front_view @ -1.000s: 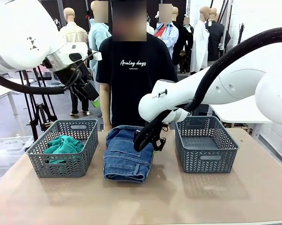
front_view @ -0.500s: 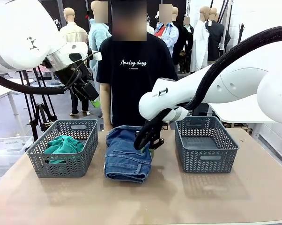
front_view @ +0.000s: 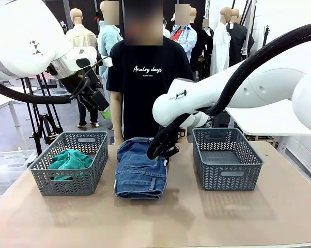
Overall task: Sort the tops and bottoms.
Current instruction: Lift clothes from the center of the table with your right hand.
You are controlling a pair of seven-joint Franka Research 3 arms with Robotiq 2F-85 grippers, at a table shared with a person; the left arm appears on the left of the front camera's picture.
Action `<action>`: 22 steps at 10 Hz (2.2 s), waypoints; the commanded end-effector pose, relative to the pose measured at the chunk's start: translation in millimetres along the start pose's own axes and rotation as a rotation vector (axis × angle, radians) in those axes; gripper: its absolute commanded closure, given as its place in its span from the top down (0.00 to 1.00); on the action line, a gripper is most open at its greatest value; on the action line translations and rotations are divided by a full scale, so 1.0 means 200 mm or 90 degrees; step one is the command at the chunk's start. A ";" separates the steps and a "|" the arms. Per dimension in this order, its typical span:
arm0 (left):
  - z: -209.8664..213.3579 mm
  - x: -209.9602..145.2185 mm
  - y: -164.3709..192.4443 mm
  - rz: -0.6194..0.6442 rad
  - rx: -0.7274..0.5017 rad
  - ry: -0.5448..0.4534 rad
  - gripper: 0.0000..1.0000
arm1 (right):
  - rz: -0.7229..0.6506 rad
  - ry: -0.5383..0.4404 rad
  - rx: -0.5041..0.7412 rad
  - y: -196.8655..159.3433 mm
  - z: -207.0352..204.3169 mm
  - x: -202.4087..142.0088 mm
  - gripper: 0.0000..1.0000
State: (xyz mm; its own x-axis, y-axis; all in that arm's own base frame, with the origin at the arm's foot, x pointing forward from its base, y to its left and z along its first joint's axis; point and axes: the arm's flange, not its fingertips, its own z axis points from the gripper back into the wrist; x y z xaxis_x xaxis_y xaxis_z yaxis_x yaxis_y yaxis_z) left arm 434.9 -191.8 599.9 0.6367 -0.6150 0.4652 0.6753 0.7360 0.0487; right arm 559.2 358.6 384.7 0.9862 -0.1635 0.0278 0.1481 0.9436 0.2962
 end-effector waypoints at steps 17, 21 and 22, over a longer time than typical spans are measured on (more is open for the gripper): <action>0.00 0.01 0.00 0.000 0.007 -0.002 1.00 | 0.118 -0.245 0.018 0.33 1.04 -0.28 0.00; 0.00 0.01 0.00 0.000 0.007 -0.002 1.00 | 0.118 -0.245 0.018 0.33 1.04 -0.28 0.00; 0.00 0.01 0.00 0.000 0.007 -0.002 1.00 | 0.118 -0.245 0.018 0.33 1.04 -0.28 0.00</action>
State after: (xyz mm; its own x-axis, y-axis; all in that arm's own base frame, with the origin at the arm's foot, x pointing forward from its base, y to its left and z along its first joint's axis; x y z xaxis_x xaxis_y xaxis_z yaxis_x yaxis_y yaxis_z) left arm 434.9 -192.0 600.1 0.6363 -0.6151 0.4656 0.6754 0.7358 0.0490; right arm 500.8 372.4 599.8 0.8985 -0.0939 0.4289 -0.0289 0.9621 0.2712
